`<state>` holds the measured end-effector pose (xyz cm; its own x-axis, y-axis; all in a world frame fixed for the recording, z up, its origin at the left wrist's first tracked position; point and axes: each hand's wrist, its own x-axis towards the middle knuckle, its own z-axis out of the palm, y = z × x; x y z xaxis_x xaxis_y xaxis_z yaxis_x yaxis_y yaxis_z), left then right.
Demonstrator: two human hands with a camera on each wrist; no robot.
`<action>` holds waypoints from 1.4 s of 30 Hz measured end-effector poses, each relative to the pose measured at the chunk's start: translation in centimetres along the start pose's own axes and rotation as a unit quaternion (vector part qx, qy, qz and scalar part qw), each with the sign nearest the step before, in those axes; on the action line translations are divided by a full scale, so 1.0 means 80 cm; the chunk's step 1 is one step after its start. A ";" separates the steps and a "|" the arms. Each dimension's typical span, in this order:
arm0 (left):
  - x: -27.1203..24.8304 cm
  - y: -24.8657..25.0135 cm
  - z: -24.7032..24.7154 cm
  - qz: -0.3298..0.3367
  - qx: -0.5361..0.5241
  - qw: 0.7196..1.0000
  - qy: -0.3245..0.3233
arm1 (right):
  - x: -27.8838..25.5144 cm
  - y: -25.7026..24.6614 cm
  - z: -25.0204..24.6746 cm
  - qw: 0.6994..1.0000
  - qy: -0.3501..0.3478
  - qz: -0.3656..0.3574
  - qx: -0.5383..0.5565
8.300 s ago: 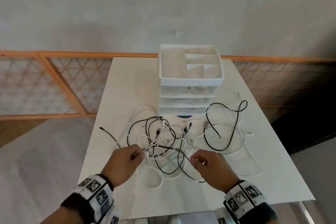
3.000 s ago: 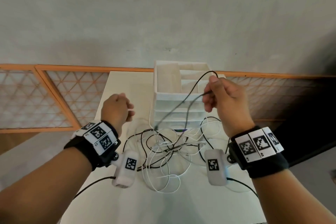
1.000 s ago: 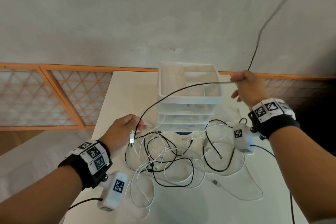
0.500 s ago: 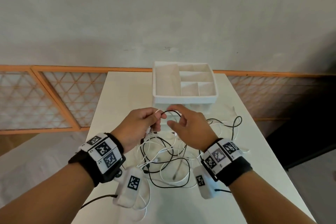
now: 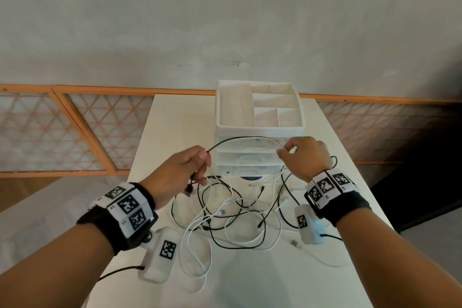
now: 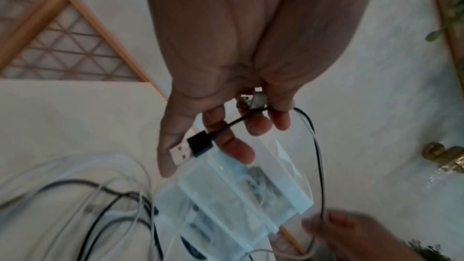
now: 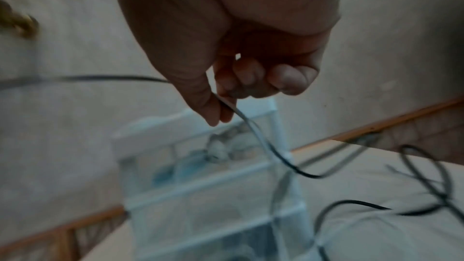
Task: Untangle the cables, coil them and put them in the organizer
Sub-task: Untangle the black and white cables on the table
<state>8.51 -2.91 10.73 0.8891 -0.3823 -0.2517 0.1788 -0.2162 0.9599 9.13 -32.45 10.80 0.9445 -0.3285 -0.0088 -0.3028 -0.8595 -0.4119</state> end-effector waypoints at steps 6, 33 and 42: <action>-0.004 -0.003 -0.030 -0.022 0.033 0.997 0.059 | 0.024 0.039 -0.026 0.996 0.053 0.012 0.073; 0.005 -0.026 0.029 -0.129 0.038 0.989 0.063 | -0.033 0.029 0.043 0.995 0.014 -0.057 0.087; 0.007 -0.034 0.032 -0.194 0.005 0.973 0.123 | -0.123 0.044 0.147 0.879 -0.315 -0.265 -0.240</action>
<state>7.40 -4.86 7.70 0.8290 -0.0442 -0.5574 0.5190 -0.3102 0.7965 0.32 -27.60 -1.29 0.8066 0.3206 -0.4966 0.3252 -0.9423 -0.0801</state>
